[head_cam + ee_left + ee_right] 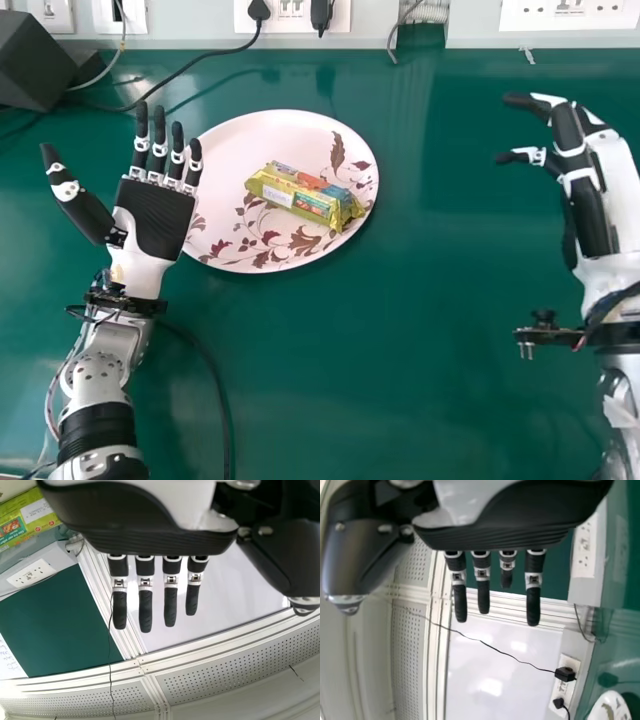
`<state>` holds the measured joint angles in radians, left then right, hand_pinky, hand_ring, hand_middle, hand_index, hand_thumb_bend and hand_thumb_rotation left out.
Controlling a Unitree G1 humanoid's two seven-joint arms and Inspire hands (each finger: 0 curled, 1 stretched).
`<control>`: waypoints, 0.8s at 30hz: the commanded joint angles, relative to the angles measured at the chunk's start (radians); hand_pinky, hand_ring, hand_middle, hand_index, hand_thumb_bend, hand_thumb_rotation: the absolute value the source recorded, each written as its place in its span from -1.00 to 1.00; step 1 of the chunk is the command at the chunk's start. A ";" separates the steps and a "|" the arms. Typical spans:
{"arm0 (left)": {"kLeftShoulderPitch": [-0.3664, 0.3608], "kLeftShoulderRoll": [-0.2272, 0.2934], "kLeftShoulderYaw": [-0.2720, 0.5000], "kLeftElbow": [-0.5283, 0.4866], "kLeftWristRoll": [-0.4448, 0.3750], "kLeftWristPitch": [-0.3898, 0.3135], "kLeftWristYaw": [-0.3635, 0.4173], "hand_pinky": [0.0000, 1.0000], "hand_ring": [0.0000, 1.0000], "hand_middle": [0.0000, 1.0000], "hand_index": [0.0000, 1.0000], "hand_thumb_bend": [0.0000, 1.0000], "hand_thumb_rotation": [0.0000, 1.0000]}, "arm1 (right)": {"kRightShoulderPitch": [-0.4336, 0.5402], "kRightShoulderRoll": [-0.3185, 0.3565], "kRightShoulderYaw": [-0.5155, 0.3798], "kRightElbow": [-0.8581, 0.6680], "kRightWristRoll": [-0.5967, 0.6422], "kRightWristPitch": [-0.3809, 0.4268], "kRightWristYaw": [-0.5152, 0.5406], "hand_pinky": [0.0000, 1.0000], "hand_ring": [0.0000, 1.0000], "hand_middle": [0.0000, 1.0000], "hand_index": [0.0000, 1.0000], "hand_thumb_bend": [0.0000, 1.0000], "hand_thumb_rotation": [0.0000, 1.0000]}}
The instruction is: Pick up biscuit and place it in the plate
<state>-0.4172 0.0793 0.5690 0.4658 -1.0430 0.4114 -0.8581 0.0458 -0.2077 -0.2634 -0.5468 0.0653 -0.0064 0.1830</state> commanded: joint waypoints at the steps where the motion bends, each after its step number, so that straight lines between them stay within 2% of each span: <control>1: 0.082 -0.015 0.007 0.043 0.014 0.005 -0.001 0.31 0.41 0.61 0.71 0.89 0.66 | 0.018 0.017 -0.004 0.024 0.032 -0.032 -0.003 0.06 0.38 0.65 0.47 0.95 0.41; 14: 0.089 -0.011 0.015 0.036 0.013 -0.009 0.001 0.32 0.42 0.59 0.68 0.93 0.73 | 0.032 0.097 0.030 0.131 0.158 -0.157 0.001 0.05 0.36 0.60 0.44 0.95 0.43; 24: 0.130 -0.027 0.019 -0.023 0.004 -0.026 0.032 0.33 0.42 0.60 0.68 0.97 0.76 | 0.029 0.139 0.047 0.211 0.266 -0.213 0.034 0.04 0.33 0.57 0.43 0.91 0.56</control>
<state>-0.3710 0.0700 0.5716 0.4021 -1.0446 0.3862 -0.8346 0.0637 -0.0787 -0.2217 -0.3501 0.3141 -0.2011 0.2094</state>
